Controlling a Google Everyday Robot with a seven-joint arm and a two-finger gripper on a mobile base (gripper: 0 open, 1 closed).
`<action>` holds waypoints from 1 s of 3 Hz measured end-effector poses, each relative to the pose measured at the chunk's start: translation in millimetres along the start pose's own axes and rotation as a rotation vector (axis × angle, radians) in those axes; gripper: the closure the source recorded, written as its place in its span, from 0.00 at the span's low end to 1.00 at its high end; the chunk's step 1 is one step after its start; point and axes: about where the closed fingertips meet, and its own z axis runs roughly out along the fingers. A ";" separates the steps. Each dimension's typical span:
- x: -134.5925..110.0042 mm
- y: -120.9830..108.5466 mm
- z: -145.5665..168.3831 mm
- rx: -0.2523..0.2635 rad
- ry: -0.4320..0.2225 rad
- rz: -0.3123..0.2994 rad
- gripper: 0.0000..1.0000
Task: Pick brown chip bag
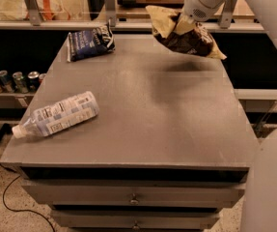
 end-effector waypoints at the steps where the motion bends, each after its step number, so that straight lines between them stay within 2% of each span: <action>1: -20.4 -13.1 -38.0 0.049 -0.043 -0.066 1.00; 2: -43.3 -20.5 -67.3 0.069 -0.094 -0.141 1.00; 3: -58.0 -23.5 -80.9 0.061 -0.130 -0.191 1.00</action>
Offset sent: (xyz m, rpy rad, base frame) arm -0.0324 0.0212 0.1301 -0.0366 -0.2044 0.2106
